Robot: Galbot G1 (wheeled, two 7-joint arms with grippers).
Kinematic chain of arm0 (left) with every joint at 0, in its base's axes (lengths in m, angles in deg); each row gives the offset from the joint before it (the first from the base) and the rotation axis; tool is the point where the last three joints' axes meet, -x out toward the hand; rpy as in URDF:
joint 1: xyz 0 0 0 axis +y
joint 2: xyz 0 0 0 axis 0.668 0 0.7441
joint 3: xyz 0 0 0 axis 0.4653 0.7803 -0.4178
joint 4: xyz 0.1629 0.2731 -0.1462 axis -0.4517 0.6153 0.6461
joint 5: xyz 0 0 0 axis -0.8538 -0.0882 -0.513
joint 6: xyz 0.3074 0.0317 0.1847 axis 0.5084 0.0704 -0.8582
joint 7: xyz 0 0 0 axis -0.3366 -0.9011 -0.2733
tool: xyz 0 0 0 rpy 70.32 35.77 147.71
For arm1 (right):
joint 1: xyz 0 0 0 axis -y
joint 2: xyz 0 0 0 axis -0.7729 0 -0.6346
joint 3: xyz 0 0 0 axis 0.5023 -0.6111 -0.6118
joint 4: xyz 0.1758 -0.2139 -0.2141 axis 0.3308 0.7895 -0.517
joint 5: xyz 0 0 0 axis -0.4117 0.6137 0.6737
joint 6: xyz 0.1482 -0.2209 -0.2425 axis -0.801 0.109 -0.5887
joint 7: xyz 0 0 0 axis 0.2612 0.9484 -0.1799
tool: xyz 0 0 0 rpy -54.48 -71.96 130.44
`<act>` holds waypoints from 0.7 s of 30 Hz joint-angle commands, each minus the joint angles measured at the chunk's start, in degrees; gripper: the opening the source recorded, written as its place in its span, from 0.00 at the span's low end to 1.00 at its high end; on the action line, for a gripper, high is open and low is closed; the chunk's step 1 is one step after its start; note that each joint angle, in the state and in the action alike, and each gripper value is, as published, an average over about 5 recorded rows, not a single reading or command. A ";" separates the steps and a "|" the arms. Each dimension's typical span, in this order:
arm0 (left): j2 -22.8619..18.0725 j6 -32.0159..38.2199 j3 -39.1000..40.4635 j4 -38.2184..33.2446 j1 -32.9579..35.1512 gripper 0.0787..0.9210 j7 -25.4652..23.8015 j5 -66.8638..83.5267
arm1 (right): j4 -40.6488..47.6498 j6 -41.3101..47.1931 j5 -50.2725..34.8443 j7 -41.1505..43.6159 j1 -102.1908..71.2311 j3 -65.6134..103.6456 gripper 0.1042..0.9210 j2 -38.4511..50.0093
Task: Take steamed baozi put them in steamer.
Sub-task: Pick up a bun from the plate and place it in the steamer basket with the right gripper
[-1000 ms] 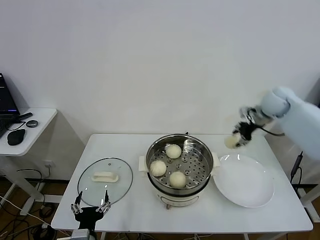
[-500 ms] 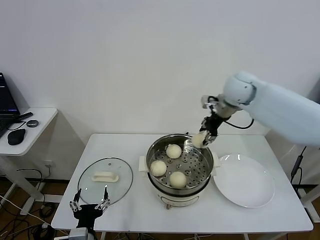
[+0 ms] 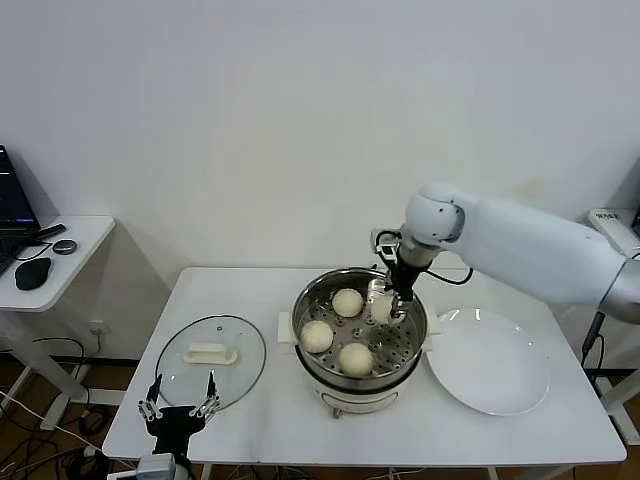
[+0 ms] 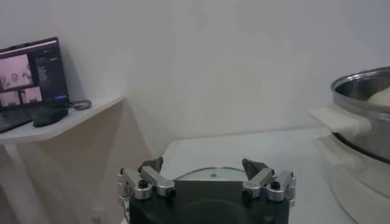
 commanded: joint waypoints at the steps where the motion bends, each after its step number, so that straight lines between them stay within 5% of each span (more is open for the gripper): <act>1: -0.03 0.01 0.05 0.23 -0.04 0.88 0.07 0.02 | -0.26 1.42 1.95 -1.77 -2.47 -1.77 0.52 -1.02; 6: -0.01 0.01 -0.03 0.16 -0.04 0.88 0.07 0.02 | -0.40 1.39 2.40 -3.27 -3.20 -0.84 0.54 -0.44; 16: -0.24 0.05 -0.39 -0.15 -0.24 0.88 -0.32 0.04 | -2.82 0.86 0.89 -3.74 -3.26 5.51 0.85 3.24; 21: -0.30 1.02 -0.83 -0.48 -0.13 0.88 -0.89 0.70 | -5.99 -0.77 -2.15 -3.93 -8.07 21.61 0.88 10.45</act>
